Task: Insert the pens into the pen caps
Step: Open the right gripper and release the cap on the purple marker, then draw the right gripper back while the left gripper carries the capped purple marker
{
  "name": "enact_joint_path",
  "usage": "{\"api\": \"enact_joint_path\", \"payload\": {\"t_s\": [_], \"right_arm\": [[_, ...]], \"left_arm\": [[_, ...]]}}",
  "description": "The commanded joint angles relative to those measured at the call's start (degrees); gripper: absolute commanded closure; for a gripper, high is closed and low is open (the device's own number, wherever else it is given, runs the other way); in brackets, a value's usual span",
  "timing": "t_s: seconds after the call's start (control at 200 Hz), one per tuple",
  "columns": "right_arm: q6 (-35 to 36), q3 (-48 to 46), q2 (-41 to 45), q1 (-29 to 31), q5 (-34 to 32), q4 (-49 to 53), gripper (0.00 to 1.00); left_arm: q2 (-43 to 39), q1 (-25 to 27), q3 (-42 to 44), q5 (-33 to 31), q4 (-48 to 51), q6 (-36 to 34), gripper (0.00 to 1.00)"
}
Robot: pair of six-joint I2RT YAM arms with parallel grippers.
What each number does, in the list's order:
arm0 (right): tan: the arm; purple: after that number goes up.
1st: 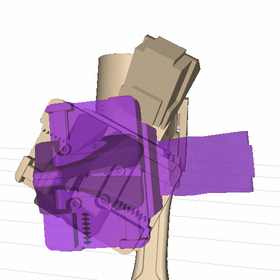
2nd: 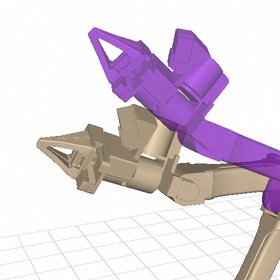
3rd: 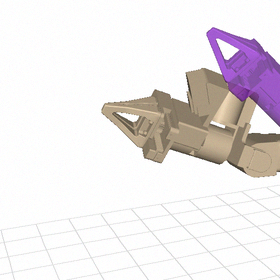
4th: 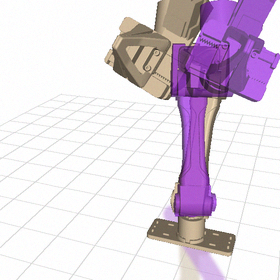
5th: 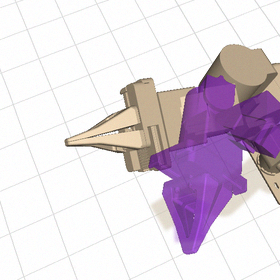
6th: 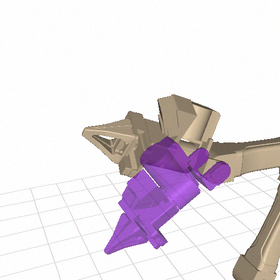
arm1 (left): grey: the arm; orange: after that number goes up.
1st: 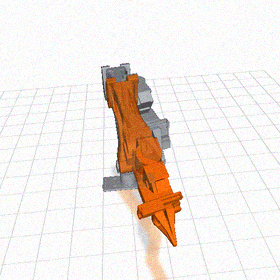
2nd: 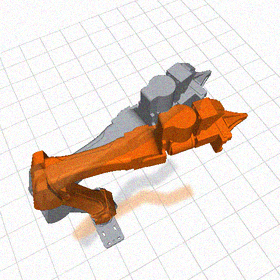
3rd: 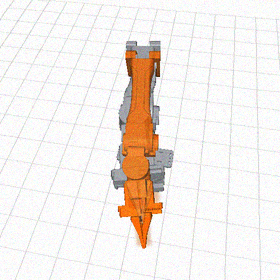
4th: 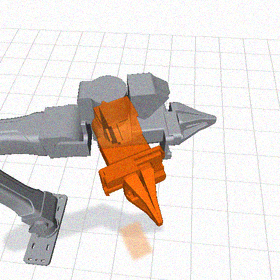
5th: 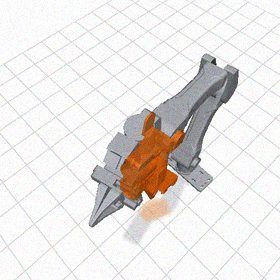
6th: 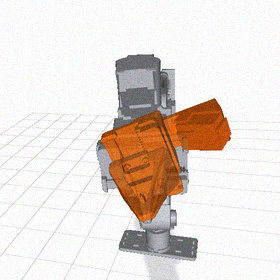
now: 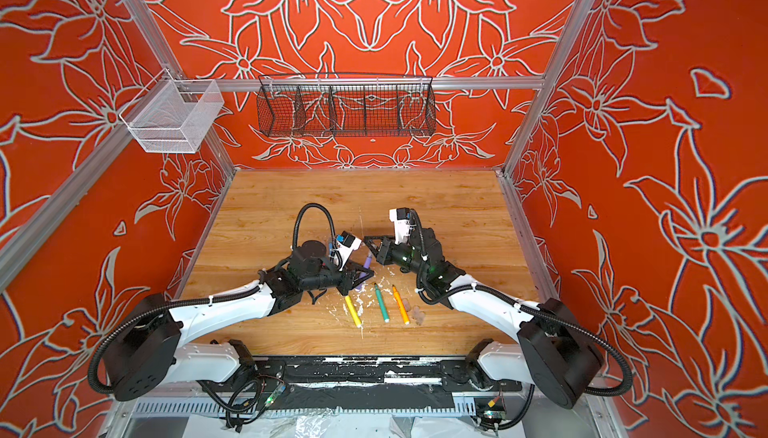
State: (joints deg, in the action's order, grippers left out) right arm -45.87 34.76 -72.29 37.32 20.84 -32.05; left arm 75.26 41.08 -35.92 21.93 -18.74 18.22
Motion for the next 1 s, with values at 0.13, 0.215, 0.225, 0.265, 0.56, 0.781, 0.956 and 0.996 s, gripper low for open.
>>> {"api": "enact_joint_path", "payload": {"t_s": [0.13, 0.215, 0.225, 0.265, 0.56, 0.781, 0.956, 0.996], "right_arm": [[0.2, -0.3, 0.5, 0.8, 3.1, -0.9, 1.00], [0.7, -0.1, -0.2, 1.6, 3.1, -1.2, 1.00], [0.8, 0.0, -0.4, 1.7, 3.1, -1.1, 1.00], [1.3, 0.4, -1.0, 2.3, 2.9, -1.0, 1.00], [3.0, 2.8, -6.6, 6.3, 2.7, -0.9, 1.00], [3.8, 4.6, -10.1, 8.3, 3.4, -1.0, 1.00], [3.1, 5.3, -11.6, 9.5, 4.1, -1.9, 1.00], [2.9, 5.3, -11.5, 9.7, 4.4, -2.2, 1.00]], "left_arm": [[-2.9, -3.0, -8.5, -8.5, -3.2, 3.9, 1.00], [-2.6, -3.4, -11.9, -12.0, -2.9, 3.0, 1.00], [-2.5, -3.5, -12.2, -12.2, -3.0, 2.9, 1.00], [-2.2, -4.1, -13.6, -12.5, -3.1, 2.5, 1.00], [-2.7, -9.4, -19.9, -12.9, -2.6, 1.0, 1.00], [-4.0, -11.3, -21.5, -15.9, -5.7, -0.6, 1.00], [-4.3, -13.0, -24.4, -17.2, -6.2, -3.3, 1.00], [-4.3, -13.3, -24.7, -17.3, -6.6, -3.6, 1.00]]}}
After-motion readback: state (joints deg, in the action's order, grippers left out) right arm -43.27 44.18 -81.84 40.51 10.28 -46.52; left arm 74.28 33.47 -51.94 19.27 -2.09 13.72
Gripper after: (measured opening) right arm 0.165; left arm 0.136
